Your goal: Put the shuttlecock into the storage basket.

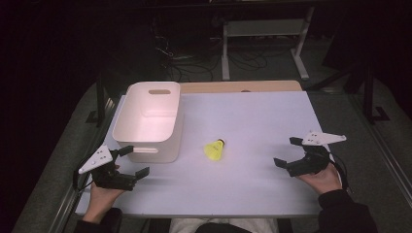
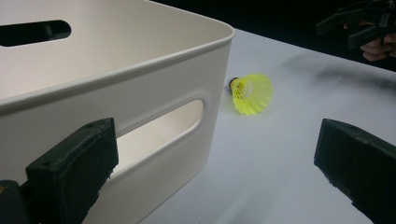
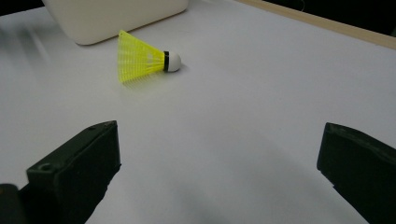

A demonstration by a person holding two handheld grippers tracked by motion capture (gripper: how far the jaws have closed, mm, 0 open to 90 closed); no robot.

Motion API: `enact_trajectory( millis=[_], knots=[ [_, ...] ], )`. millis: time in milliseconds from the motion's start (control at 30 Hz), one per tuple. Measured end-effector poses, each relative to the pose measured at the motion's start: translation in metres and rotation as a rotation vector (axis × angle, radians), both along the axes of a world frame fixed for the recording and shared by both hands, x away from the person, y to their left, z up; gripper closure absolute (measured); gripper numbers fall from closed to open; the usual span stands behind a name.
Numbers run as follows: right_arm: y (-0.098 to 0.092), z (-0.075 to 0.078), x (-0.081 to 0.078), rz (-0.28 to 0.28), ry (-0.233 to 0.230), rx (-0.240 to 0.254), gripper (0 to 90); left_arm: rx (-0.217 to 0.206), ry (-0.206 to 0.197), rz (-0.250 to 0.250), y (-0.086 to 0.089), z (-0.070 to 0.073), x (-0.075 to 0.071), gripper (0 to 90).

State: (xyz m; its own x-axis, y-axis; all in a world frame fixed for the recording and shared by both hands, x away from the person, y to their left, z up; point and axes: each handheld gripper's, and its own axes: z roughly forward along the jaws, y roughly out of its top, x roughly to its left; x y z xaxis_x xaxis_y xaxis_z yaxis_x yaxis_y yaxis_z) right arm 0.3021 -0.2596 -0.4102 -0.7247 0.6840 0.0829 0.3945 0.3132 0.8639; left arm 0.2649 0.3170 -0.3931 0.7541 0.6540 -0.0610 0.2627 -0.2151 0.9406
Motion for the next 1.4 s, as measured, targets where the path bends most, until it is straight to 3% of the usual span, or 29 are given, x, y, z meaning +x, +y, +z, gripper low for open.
enact_trajectory(
  millis=[533, 1400],
  knots=[
    [-0.004, -0.003, 0.001, 0.014, 0.029, 0.030, 0.0, 0.002, -0.004, 0.001, 0.000, 0.000, 0.000, 0.0],
    [0.018, 0.007, 0.001, 0.061, 0.048, -0.039, 0.0, 0.008, -0.001, -0.001, 0.000, 0.000, -0.001, 0.0]
  ],
)
